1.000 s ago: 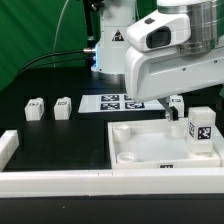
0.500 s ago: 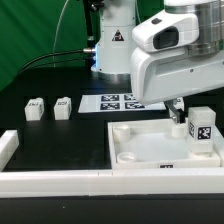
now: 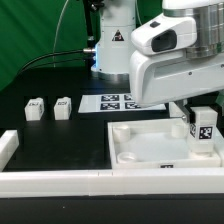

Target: Assemble one leg

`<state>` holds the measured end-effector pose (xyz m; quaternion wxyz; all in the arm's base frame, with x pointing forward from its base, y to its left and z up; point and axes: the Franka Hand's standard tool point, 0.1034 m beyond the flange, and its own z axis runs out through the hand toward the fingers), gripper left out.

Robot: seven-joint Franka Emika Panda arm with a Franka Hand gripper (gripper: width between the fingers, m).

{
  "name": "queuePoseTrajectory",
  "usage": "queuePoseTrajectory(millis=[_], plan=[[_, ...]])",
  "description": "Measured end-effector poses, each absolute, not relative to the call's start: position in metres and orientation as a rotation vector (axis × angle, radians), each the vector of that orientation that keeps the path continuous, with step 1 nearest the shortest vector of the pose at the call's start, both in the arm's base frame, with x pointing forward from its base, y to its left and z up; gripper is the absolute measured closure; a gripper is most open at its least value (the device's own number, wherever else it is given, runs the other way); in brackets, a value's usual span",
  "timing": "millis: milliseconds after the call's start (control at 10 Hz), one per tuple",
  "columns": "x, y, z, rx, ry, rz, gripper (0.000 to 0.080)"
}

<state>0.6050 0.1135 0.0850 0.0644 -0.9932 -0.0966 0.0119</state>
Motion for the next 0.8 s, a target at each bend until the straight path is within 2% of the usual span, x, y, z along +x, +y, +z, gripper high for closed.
queuePoseTrajectory(millis=[100, 400, 800], plan=[[0.6051, 0.1133, 0.085, -3.001, -0.263, 0.037, 0.0502], [0.6055, 0.1133, 0.0851, -3.005, -0.201, 0.039, 0.0502], [0.6089, 0.1133, 0.0844, -2.952, 0.493, 0.047, 0.0502]])
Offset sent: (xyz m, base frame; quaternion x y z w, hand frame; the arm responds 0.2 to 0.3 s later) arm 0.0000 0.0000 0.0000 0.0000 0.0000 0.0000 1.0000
